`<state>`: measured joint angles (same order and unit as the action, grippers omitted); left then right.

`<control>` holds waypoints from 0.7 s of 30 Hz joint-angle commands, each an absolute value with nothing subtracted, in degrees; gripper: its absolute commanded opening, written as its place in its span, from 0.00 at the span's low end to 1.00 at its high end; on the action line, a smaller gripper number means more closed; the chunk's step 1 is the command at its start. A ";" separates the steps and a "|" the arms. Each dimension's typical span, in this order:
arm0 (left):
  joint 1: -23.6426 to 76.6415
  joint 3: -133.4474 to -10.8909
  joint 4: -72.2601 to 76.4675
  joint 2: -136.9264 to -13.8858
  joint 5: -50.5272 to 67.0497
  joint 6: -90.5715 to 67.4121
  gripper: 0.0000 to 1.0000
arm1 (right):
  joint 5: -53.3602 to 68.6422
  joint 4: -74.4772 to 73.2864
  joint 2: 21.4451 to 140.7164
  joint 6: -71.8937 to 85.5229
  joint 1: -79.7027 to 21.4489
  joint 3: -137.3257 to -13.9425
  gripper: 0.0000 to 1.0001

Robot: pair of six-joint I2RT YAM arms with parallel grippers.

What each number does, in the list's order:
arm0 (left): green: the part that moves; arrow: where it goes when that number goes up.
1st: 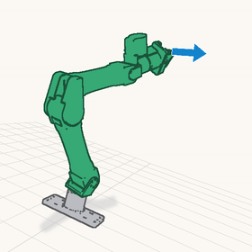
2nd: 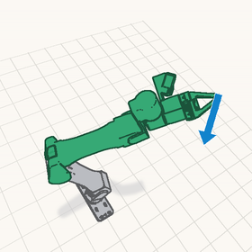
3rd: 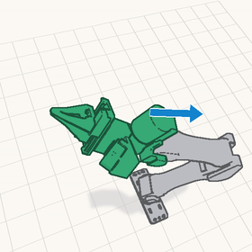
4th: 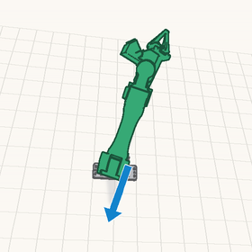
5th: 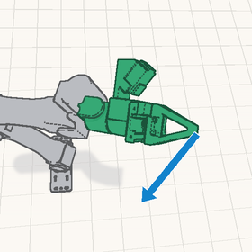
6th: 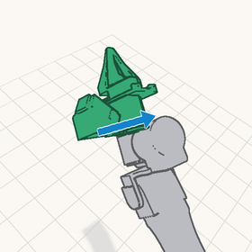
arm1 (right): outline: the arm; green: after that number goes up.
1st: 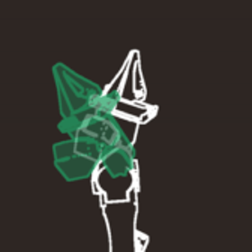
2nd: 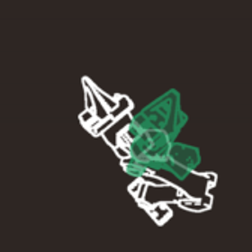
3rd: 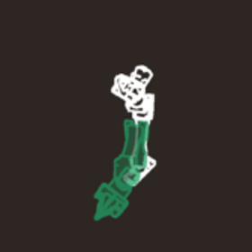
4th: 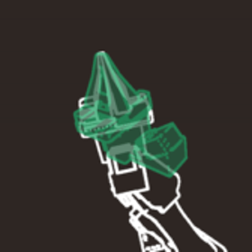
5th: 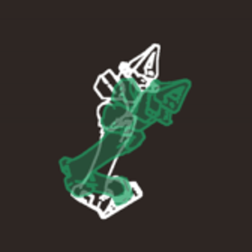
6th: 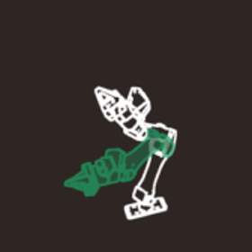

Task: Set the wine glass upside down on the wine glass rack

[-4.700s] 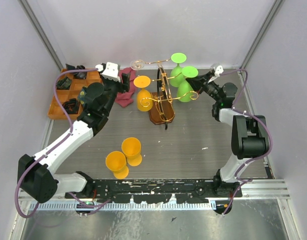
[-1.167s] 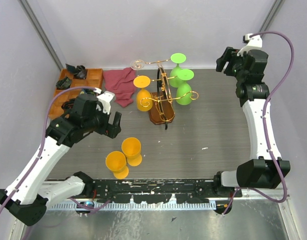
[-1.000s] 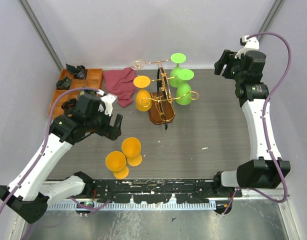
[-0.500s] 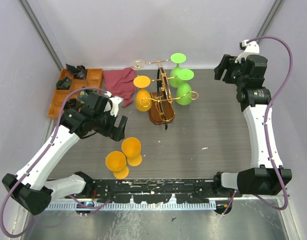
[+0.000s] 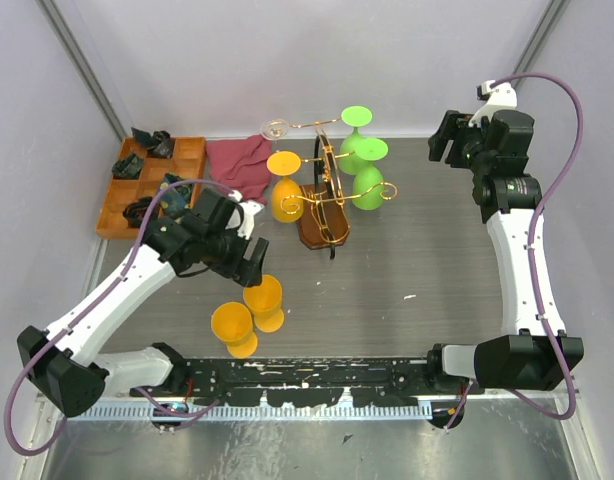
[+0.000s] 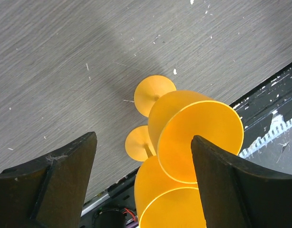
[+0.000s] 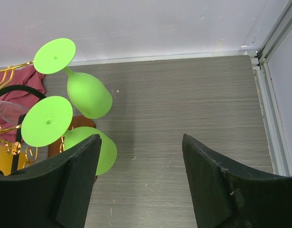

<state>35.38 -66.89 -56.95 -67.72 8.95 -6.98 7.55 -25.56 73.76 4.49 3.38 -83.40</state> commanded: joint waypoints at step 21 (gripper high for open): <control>37.47 -69.55 -58.79 -75.69 6.31 -6.51 0.00 | 6.76 -22.35 74.51 2.79 3.25 -84.73 0.75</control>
<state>37.30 -66.76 -57.19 -75.81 7.81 -7.38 7.07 -25.30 74.54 3.31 3.38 -83.35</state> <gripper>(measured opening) 0.083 0.744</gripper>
